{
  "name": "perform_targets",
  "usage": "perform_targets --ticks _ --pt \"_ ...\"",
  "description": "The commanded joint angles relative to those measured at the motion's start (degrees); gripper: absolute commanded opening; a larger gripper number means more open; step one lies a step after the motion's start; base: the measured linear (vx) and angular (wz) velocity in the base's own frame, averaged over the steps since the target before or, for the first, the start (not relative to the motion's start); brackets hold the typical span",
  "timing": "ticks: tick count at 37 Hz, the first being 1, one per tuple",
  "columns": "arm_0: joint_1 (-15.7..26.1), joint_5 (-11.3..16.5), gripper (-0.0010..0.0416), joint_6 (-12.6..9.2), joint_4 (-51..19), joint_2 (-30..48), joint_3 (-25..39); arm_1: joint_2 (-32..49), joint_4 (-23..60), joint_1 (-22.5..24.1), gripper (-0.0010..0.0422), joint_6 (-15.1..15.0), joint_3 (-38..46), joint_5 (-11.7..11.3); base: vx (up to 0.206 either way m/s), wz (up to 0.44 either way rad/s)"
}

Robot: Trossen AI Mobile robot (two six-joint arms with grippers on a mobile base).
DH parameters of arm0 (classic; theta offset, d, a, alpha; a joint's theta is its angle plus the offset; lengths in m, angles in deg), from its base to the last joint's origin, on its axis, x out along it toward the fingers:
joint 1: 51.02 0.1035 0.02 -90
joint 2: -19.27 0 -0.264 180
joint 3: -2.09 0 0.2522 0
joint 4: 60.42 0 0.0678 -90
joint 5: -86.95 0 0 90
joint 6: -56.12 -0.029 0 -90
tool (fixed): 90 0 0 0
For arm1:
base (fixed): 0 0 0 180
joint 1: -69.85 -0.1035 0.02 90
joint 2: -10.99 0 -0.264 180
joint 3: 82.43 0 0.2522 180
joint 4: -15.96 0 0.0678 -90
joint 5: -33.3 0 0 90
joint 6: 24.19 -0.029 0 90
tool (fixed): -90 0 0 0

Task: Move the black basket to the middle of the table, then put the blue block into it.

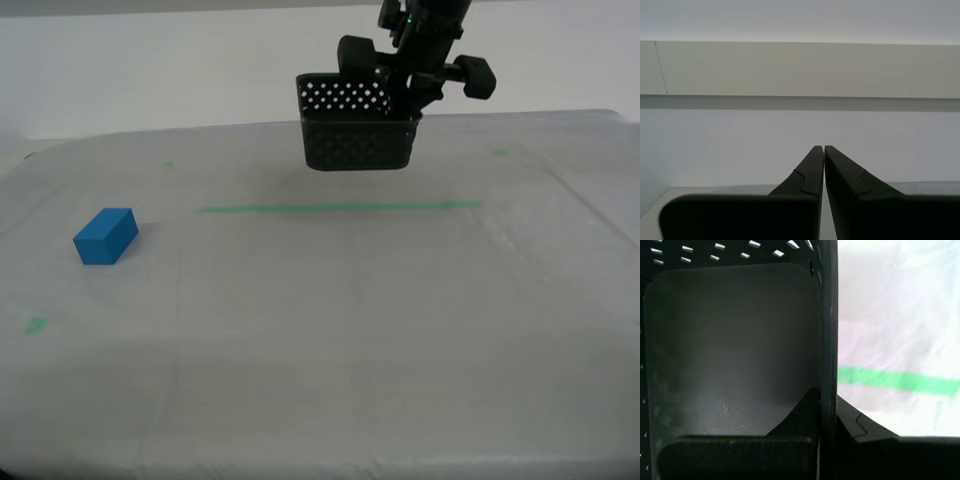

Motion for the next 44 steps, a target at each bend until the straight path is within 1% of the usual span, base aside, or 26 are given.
perform_targets --ticks 1,5,9,13,21,31,35,38,44 --pt "1.1 -0.3 -0.0001 -1.2 2.5 0.0 -1.9 0.0 -0.2 0.0 0.0000 -0.1 0.0 0.0 0.000 0.000" --pt "1.6 -0.3 -0.0001 -3.7 4.3 0.0 -4.1 0.0 -0.2 0.0 0.0000 -0.1 0.0 0.0 0.000 0.000" --pt "1.7 -0.3 -0.0001 -5.3 5.1 0.0 -5.8 0.0 -0.2 0.0 0.0000 -0.1 0.0 0.0 0.000 0.000" --pt "1.8 -1.3 -0.0001 -6.3 6.8 0.0 -7.7 0.0 -0.2 0.0 0.0000 -0.1 0.0 0.0 0.000 0.000" --pt "1.8 -1.8 -0.0001 -6.7 11.4 0.1 -11.1 0.0 -0.2 0.0 0.0000 -0.1 0.0 0.0 0.000 0.000" --pt "2.1 -1.7 -0.0001 -6.9 15.3 4.1 -11.4 0.0 -0.2 0.0 0.0000 -0.1 0.0 0.0 0.000 0.000" --pt "2.1 -2.3 -0.0001 -7.0 15.5 4.3 -11.0 0.0 -0.2 0.0 0.0000 -0.1 0.0 0.0 0.000 0.000" --pt "2.1 -3.3 -0.0001 -7.0 15.4 4.3 -10.9 0.0 -0.2 0.0 0.0000 -0.1 0.0 0.0 0.000 0.000" --pt "2.0 -3.7 -0.0001 -7.0 16.4 4.3 -11.1 0.0 -0.2 0.0 0.0000 -0.1 0.0 0.0 0.000 0.000"
